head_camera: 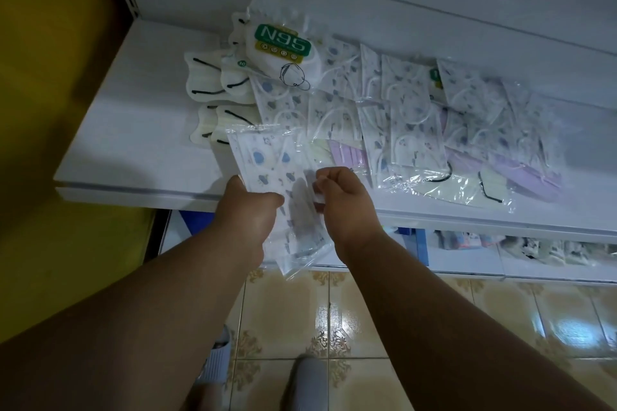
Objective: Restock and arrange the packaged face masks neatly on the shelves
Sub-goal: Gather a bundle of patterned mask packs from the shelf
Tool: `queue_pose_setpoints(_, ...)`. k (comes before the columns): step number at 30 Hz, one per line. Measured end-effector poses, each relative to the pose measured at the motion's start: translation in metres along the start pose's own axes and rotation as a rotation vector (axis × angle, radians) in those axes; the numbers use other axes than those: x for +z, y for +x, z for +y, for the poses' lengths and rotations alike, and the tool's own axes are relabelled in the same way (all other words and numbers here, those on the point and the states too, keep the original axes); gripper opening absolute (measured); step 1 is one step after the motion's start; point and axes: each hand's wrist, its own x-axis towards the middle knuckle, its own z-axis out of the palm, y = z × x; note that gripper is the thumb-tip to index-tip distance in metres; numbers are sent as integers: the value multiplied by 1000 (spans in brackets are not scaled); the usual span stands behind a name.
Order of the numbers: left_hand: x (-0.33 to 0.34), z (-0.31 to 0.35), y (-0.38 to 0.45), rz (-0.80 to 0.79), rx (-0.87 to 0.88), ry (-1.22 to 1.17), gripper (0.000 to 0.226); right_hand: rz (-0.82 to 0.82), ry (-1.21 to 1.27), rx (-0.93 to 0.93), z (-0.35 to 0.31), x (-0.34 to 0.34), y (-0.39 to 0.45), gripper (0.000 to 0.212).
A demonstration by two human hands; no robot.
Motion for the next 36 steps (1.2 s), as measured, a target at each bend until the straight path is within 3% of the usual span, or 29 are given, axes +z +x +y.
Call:
queue_pose_setpoints(5, 14, 6, -8, 17, 46, -45, 35, 35, -21, -34, -7, -20, 11, 15)
queue_pose_setpoints(11, 50, 31, -16, -132, 64, -106, 43, 266, -466, -373, -23, -64, 34, 14)
queue_pose_setpoints(14, 67, 36, -12, -160, 35, -92, 51, 383, -813, -383, -29, -87, 61, 47)
queue_pose_setpoints(16, 75, 34, 1, -166, 10, -79, 69, 314, -1047, -229, -29, -97, 75, 81)
queue_pose_setpoints(18, 82, 31, 16, -149, -2, -54, 79, 271, -1154, -160, -28, -102, 85, 89)
queue_pose_setpoints(22, 85, 35, 15, -123, -17, 24, 54, 363, -1087, -222, -33, -108, 95, 57)
queue_pose_setpoints(24, 84, 34, 11, -145, -53, -4, 32, 356, -1081, -231, -37, -112, 93, 57)
queue_pose_setpoints(28, 85, 31, 7, -115, -27, -17, 49, 313, -1020, -246, -43, -115, 92, 56)
queue_pose_setpoints(31, 85, 29, 7, -102, -20, -25, 32, 251, -1115, -274, -38, -113, 89, 58)
queue_pose_setpoints(34, 85, 28, 9, -82, -13, -29, 22, 219, -1221, -242, -26, -110, 85, 82)
queue_pose_setpoints(36, 84, 28, 13, -76, 1, -18, 20, 257, -1206, -269, -23, -109, 89, 72)
